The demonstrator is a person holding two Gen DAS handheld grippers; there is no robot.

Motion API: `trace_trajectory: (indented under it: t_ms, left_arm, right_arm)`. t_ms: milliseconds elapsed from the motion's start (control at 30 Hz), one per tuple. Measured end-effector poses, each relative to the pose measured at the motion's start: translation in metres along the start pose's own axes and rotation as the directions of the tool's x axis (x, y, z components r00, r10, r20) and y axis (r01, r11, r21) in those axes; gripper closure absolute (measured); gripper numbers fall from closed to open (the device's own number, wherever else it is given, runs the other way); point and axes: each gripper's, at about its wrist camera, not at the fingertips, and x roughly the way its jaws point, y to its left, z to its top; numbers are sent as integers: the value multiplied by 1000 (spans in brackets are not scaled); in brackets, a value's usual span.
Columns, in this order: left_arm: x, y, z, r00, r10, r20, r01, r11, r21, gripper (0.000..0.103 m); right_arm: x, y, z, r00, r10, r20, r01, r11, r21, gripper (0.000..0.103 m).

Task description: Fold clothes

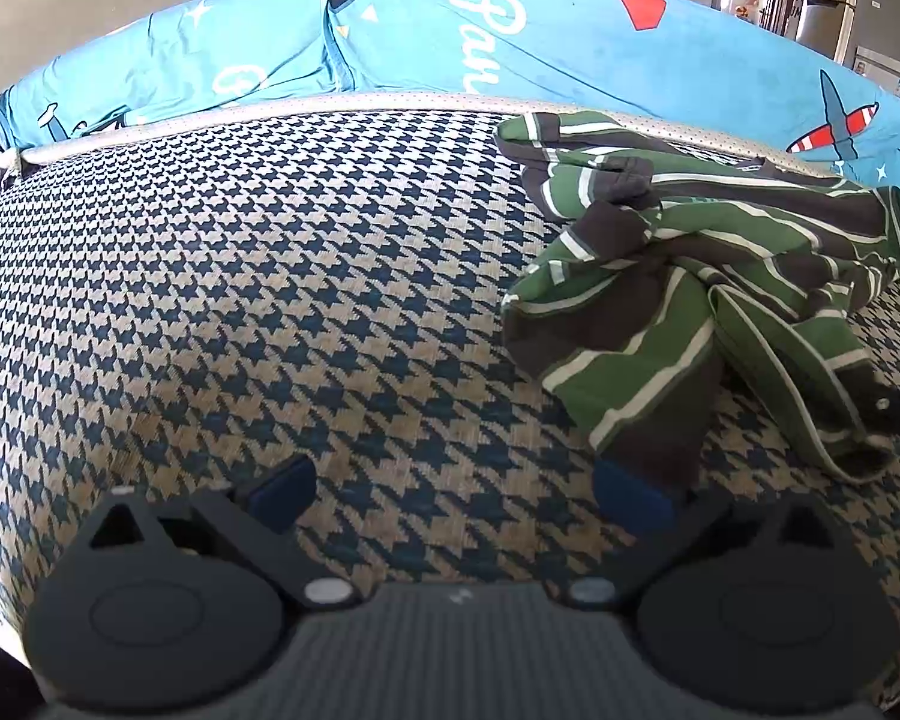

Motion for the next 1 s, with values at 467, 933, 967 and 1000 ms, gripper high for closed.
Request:
trace_trajectory:
  t_ms: [467, 933, 967, 1000]
  left_arm:
    - [-17, 7, 0, 999, -1, 33, 1, 1000, -12, 0]
    - [-29, 23, -8, 999, 23, 34, -22, 999, -47, 0]
    - [-28, 23, -9, 999, 23, 31, -21, 999, -46, 0]
    - [-27, 23, -9, 999, 22, 28, -21, 999, -45, 0]
  right_arm:
    - [-112, -66, 6, 935, -305, 180, 279, 948, 153, 96]
    - [-107, -59, -7, 984, -156, 86, 146, 983, 109, 68]
    - [-100, -54, -9, 991, -122, 59, 117, 989, 86, 68]
    - [-94, -48, -10, 996, -89, 31, 87, 994, 64, 68]
